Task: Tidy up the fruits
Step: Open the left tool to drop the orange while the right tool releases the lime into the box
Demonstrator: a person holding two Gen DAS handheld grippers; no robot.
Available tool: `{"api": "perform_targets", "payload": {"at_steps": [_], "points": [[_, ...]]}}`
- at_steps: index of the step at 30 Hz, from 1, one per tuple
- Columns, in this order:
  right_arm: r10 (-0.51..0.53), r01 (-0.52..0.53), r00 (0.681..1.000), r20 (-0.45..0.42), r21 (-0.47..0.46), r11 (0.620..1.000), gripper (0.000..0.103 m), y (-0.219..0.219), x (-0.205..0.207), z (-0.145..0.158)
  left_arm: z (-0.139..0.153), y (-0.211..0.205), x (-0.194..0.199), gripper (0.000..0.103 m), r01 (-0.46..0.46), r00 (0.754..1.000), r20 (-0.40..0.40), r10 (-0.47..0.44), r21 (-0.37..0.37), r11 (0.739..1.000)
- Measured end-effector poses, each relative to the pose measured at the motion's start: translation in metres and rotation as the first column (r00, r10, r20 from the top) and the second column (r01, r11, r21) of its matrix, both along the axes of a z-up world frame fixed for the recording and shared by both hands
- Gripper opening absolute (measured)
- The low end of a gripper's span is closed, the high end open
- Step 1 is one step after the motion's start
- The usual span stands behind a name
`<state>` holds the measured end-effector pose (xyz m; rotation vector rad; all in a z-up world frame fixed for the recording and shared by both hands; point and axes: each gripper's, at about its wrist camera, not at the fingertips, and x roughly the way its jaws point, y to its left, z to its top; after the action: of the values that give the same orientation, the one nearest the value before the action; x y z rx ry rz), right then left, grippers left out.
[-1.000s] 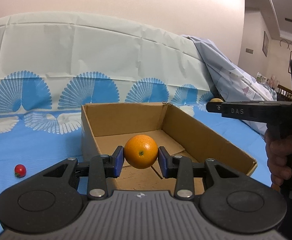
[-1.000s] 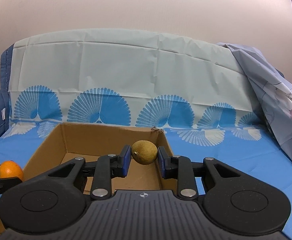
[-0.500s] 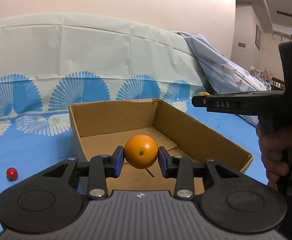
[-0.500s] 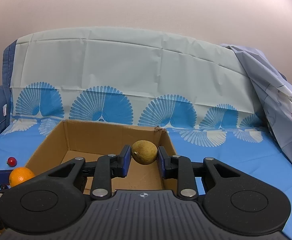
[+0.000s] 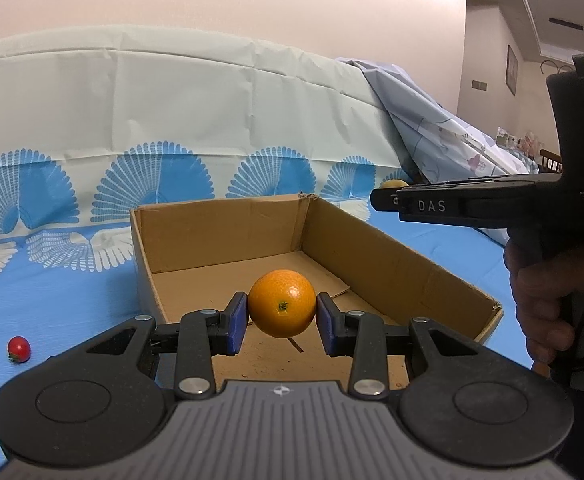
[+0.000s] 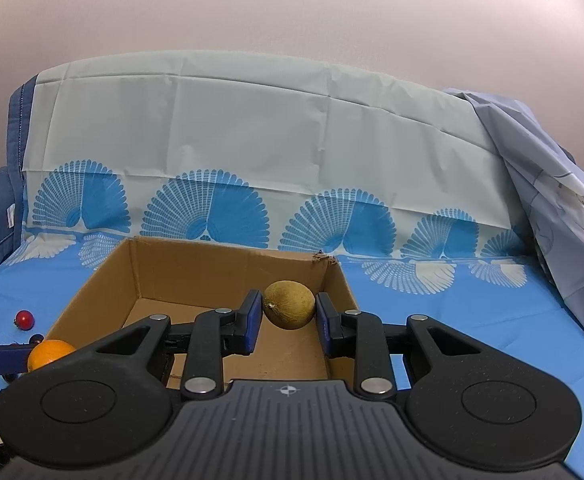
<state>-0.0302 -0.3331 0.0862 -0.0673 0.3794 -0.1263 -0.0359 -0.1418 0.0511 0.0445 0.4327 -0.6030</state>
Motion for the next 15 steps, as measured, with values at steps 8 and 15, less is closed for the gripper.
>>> {"api": "perform_targets", "payload": {"at_steps": [8,15], "points": [[-0.002,0.002,1.0,-0.002,-0.001,1.0,0.03,0.0012,0.0001,0.0005,-0.0014,-0.0035,-0.0009,0.041,0.007,1.0,0.001,-0.007,0.005,1.0],[-0.003,0.003,1.0,-0.002,-0.001,1.0,0.03,0.0017,0.0003,0.0008,-0.0023,-0.0051,-0.0005,0.041,0.011,1.0,0.002,-0.011,0.005,1.0]]}}
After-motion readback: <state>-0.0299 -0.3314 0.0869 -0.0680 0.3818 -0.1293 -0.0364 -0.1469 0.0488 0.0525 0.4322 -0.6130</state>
